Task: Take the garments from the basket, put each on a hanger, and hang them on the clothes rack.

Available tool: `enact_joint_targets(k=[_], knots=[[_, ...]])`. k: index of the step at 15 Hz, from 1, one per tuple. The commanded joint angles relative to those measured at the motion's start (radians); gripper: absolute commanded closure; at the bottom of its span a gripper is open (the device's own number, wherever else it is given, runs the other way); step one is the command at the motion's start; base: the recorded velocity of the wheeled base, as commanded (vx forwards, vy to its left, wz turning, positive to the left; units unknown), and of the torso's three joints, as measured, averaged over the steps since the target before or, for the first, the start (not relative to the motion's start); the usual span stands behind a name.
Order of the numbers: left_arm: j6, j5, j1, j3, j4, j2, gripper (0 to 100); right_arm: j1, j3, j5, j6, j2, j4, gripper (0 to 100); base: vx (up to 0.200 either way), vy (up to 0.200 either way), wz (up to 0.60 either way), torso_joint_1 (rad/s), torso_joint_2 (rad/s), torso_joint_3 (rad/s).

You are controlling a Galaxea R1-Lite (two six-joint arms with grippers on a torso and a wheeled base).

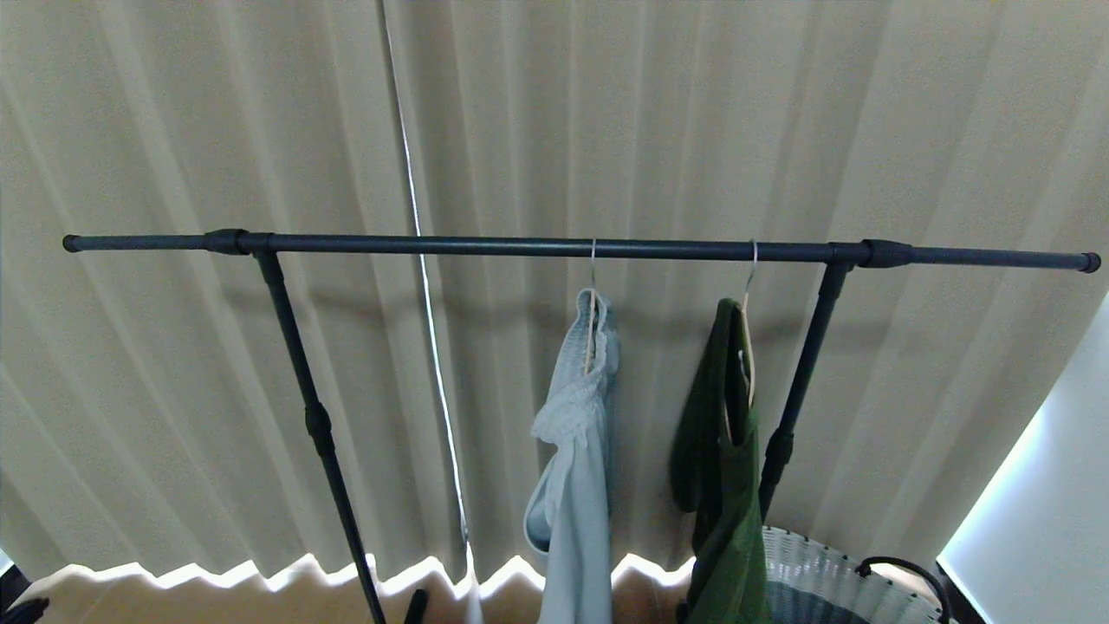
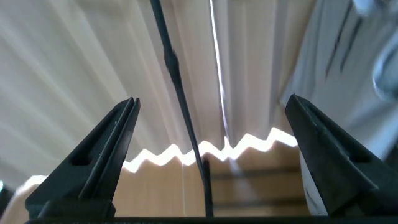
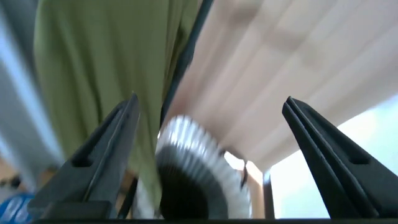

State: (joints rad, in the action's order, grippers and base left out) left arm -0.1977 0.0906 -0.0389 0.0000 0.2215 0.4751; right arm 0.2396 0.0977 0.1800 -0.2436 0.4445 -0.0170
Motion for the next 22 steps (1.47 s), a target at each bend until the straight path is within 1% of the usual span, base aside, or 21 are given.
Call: enact_joint_targets(k=[1, 3, 4, 5, 6, 7, 12, 13, 14, 15, 16, 17, 18, 19, 20, 21, 22], knots=[[0.006, 0.009, -0.001, -0.012, -0.241, -0.319, 0, -0.023, 0.022, 0.032, 0.017, -0.244, 0.183, 0, 0.000, 0.000, 0.00, 0.000, 0.00, 0.000], [0.007, 0.009, 0.005, -0.012, -0.243, -0.362, 0, -0.043, 0.027, 0.036, 0.023, -0.293, 0.223, 0, 0.000, 0.000, 0.00, 0.000, 0.00, 0.000], [0.009, 0.014, 0.008, -0.012, -0.243, -0.409, 0, -0.071, 0.028, 0.036, 0.033, -0.308, 0.224, 0, 0.000, 0.000, 0.00, 0.000, 0.00, 0.000], [0.009, 0.018, 0.011, -0.011, -0.241, -0.420, 0, -0.083, 0.028, 0.036, 0.033, -0.313, 0.224, 0, 0.000, 0.000, 0.00, 0.000, 0.00, 0.000], [0.012, 0.021, 0.040, -0.011, -0.241, -0.460, 0, -0.098, 0.028, 0.036, 0.040, -0.322, 0.226, 0, 0.000, 0.000, 0.00, 0.000, 0.00, 0.000], [0.026, 0.020, 0.048, -0.009, -0.238, -0.475, 0, -0.108, 0.028, 0.038, 0.047, -0.337, 0.226, 0, 0.000, 0.000, 0.00, 0.000, 0.00, 0.000], [0.049, 0.032, 0.050, -0.011, -0.238, -0.475, 0, -0.194, 0.028, 0.038, 0.050, -0.351, 0.226, 0, 0.000, 0.000, 0.00, 0.000, 0.00, 0.000], [0.083, 0.044, 0.050, -0.009, -0.238, -0.475, 0, -0.237, 0.028, 0.039, 0.049, -0.349, 0.227, 0, 0.000, 0.000, 0.00, 0.000, 0.00, 0.000], [0.096, 0.044, 0.048, -0.009, -0.238, -0.475, 0, -0.270, 0.028, 0.039, 0.049, -0.343, 0.227, 0, 0.000, 0.000, 0.00, 0.000, 0.00, 0.000], [0.095, 0.044, 0.048, -0.009, -0.238, -0.475, 0, -0.304, 0.028, 0.039, 0.049, -0.342, 0.227, 0, 0.000, 0.000, 0.00, 0.000, 0.00, 0.000], [0.090, 0.041, 0.048, -0.009, -0.238, -0.475, 0, -0.318, 0.028, 0.038, 0.049, -0.349, 0.227, 0, 0.000, 0.000, 0.00, 0.000, 0.00, 0.000], [0.090, 0.041, 0.048, -0.009, -0.238, -0.475, 0, -0.318, 0.028, 0.039, 0.050, -0.349, 0.227, 0, 0.000, 0.000, 0.00, 0.000, 0.00, 0.000], [0.092, 0.041, 0.048, -0.009, -0.238, -0.475, 0, -0.316, 0.027, 0.035, 0.070, -0.349, 0.227, 0, 0.000, 0.000, 0.00, 0.000, 0.00, 0.000], [0.095, 0.041, 0.048, -0.009, -0.238, -0.475, 0, -0.292, 0.027, 0.022, 0.112, -0.355, 0.229, 0, 0.000, 0.000, 0.00, 0.000, 0.00, 0.000], [0.095, 0.041, 0.048, -0.009, -0.238, -0.475, 0, -0.260, 0.027, 0.016, 0.118, -0.371, 0.229, 0, 0.000, 0.000, 0.00, 0.000, 0.00, 0.000], [0.098, 0.044, 0.048, -0.009, -0.238, -0.475, 0, -0.218, 0.024, 0.001, 0.124, -0.411, 0.226, 0, 0.000, 0.000, 0.00, 0.000, 0.00, 0.000], [0.098, 0.044, 0.048, -0.009, -0.238, -0.475, 0, -0.229, 0.022, -0.037, 0.127, -0.418, 0.226, 0, 0.000, 0.000, 0.00, 0.000, 0.00, 0.000]])
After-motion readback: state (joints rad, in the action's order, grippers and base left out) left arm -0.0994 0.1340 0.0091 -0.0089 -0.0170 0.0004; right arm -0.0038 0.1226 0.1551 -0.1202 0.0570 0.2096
